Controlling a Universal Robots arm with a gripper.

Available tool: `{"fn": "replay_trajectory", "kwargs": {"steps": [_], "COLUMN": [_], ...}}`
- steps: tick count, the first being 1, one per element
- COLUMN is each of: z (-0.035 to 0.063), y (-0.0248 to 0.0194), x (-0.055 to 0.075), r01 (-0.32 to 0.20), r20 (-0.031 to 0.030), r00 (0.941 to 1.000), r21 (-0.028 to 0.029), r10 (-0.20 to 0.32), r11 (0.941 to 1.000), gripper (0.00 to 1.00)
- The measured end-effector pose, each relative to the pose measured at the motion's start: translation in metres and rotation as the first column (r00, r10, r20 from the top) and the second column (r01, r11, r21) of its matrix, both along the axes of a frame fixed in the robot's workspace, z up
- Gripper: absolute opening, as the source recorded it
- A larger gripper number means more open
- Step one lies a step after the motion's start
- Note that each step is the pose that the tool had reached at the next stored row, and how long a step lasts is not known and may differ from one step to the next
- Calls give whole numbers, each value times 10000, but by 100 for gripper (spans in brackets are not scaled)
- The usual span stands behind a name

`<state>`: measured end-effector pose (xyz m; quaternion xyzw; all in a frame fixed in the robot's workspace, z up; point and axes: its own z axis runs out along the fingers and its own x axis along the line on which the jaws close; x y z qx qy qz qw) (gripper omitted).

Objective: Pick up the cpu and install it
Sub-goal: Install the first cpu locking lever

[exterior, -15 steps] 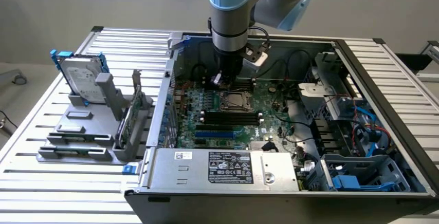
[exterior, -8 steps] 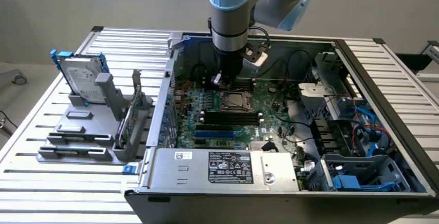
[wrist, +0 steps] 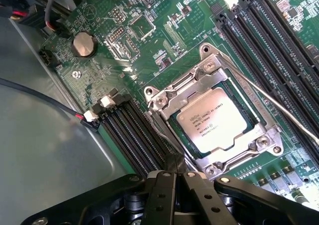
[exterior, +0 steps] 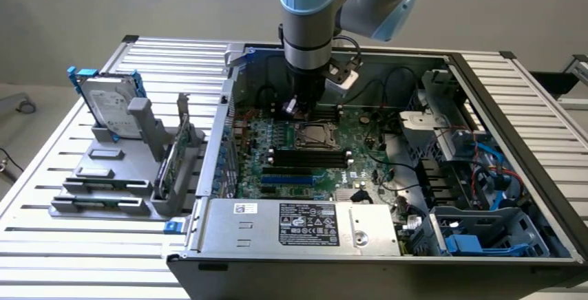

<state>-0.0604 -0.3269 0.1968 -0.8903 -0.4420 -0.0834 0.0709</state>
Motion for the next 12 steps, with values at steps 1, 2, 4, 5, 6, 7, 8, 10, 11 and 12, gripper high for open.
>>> {"fn": "replay_trajectory", "kwargs": {"steps": [1, 2, 4, 5, 6, 7, 8, 10, 11, 12], "z": [-3, -7, -12, -13, -15, -15, -16, -17, -17, -18], "y": [0, 0, 0, 0, 0, 0, 0, 0, 0, 0], "x": [0, 0, 0, 1, 1, 1, 1, 1, 2, 3], "r01": [0, 0, 0, -1, -1, 0, 0, 1, 1, 0], "r20": [1, 3, 6, 6, 6, 7, 7, 7, 7, 7], "r00": [10000, 10000, 10000, 10000, 10000, 10000, 10000, 10000, 10000, 10000], "r21": [-1, -1, -1, -3, -3, -2, -2, -2, -3, -3], "r10": [0, 0, 0, 1, 1, 0, 0, -1, -1, 0], "r11": [10000, 10000, 10000, 10000, 10000, 10000, 10000, 10000, 10000, 10000], "gripper": [11, 11, 11, 11, 11, 11, 11, 11, 11, 11]}}
